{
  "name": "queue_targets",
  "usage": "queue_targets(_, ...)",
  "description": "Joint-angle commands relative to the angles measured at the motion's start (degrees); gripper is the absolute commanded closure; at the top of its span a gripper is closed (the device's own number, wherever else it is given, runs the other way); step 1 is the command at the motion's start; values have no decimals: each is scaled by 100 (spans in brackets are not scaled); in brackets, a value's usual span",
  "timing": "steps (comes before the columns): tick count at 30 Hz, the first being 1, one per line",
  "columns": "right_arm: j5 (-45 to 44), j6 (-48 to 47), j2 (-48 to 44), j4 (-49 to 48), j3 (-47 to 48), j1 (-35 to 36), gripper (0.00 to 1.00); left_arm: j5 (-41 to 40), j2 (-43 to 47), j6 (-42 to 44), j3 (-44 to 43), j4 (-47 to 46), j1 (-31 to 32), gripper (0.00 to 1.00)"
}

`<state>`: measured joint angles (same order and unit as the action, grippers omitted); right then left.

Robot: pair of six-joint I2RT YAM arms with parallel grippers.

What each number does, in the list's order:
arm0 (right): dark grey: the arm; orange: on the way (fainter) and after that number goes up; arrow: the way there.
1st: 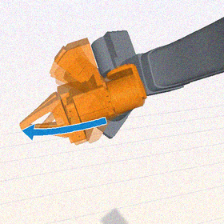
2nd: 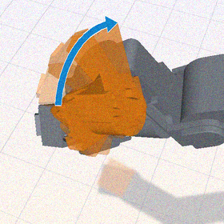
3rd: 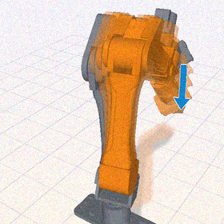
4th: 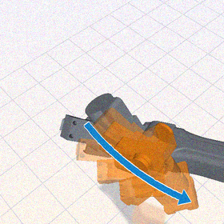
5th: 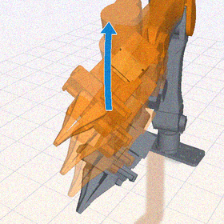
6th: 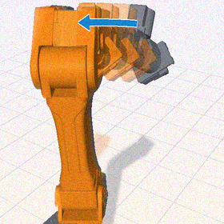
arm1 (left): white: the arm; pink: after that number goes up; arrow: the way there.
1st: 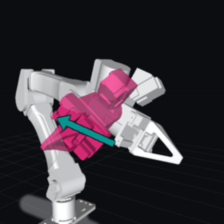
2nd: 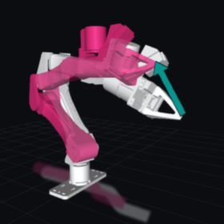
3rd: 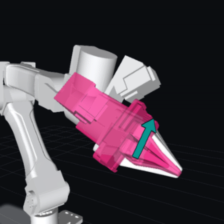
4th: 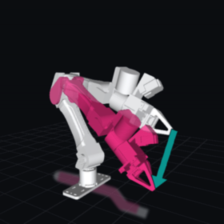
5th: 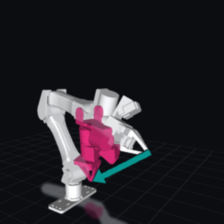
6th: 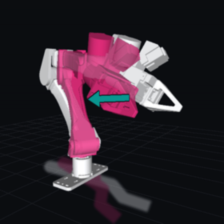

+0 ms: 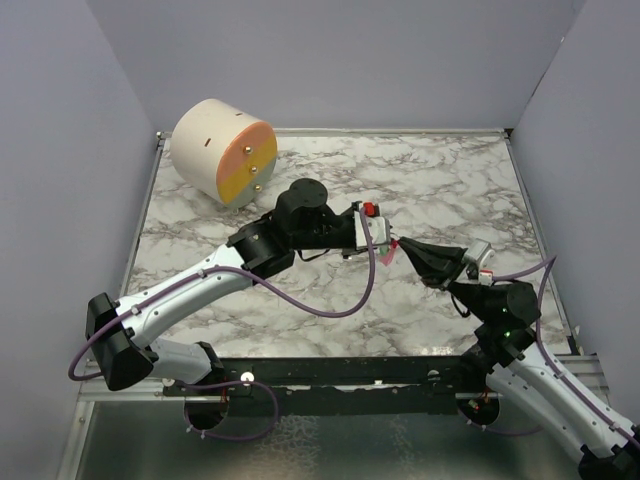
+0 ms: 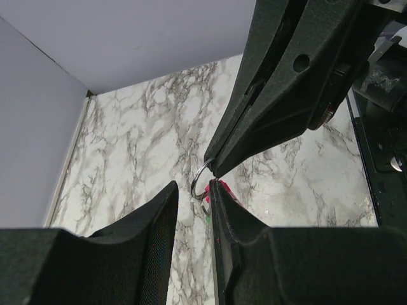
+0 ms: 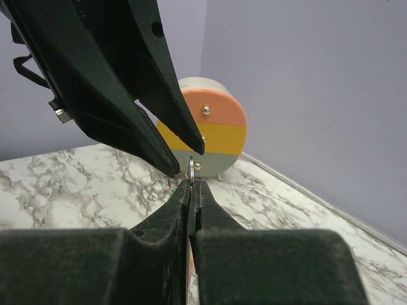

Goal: Put the keys on the keyring

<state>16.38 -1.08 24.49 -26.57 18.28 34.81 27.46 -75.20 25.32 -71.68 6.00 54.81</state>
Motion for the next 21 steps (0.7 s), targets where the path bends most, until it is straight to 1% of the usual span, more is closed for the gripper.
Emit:
queue_targets(1,213,17,-91,74,149,-1,99,321,-55,83,-269,56,-23,72)
queue_targets(10,262,-5,-151,86,137,-1,99,491,-272,78,-556,253,-29,72)
queue_targets(21,239,-9,-225,111,140,0,99,561,-330,119,-566,394,-31,72)
